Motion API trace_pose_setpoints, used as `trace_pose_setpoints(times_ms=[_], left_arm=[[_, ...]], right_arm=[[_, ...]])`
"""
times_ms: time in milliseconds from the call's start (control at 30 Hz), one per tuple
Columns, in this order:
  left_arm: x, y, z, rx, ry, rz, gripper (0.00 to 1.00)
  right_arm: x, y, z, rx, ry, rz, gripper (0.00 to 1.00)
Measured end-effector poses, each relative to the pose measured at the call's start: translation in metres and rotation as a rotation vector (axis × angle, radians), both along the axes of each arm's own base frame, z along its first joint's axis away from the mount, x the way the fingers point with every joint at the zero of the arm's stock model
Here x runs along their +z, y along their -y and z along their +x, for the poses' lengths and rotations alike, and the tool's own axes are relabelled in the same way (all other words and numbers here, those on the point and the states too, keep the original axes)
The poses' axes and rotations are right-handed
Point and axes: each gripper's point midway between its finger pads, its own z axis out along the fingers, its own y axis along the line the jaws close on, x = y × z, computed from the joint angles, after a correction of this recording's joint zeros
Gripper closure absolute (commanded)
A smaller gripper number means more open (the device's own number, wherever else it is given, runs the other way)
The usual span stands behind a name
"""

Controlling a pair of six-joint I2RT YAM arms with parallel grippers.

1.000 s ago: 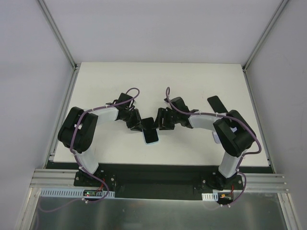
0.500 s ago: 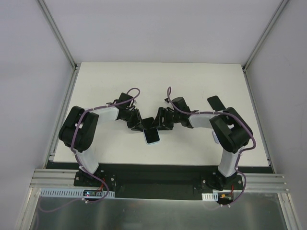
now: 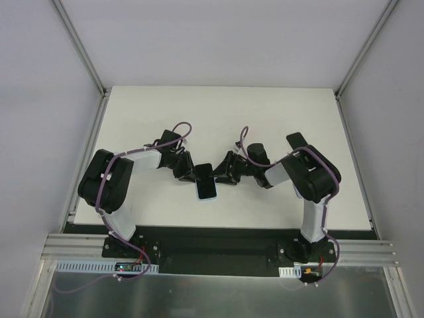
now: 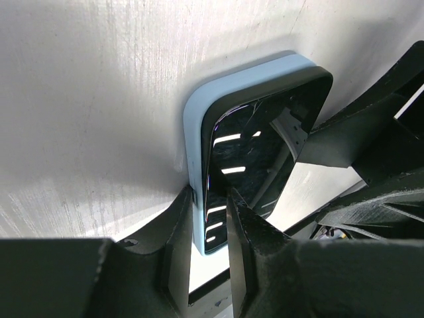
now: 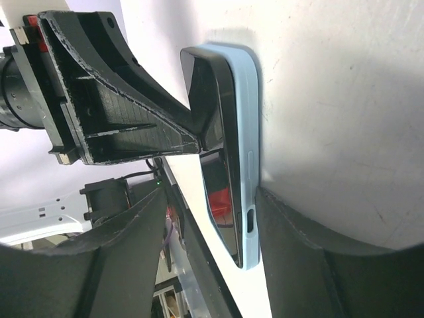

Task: Put the phone into the phone case

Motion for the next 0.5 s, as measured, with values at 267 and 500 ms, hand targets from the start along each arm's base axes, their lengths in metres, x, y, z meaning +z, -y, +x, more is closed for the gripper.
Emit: trace_pose_setpoints(times_ms=[267, 500], left_arm=[[0.0001, -0.0004, -0.0006, -0.002, 0.016, -0.013, 0.96], [0.0005, -0.0014, -0.0007, 0.001, 0.02, -0.02, 0.96]], right_arm=[[0.0007, 0.0, 0.0025, -0.014, -0.05, 0.084, 0.44], [0.0025, -0.0012, 0.0042, -0.021, -0.072, 0.115, 0.45]])
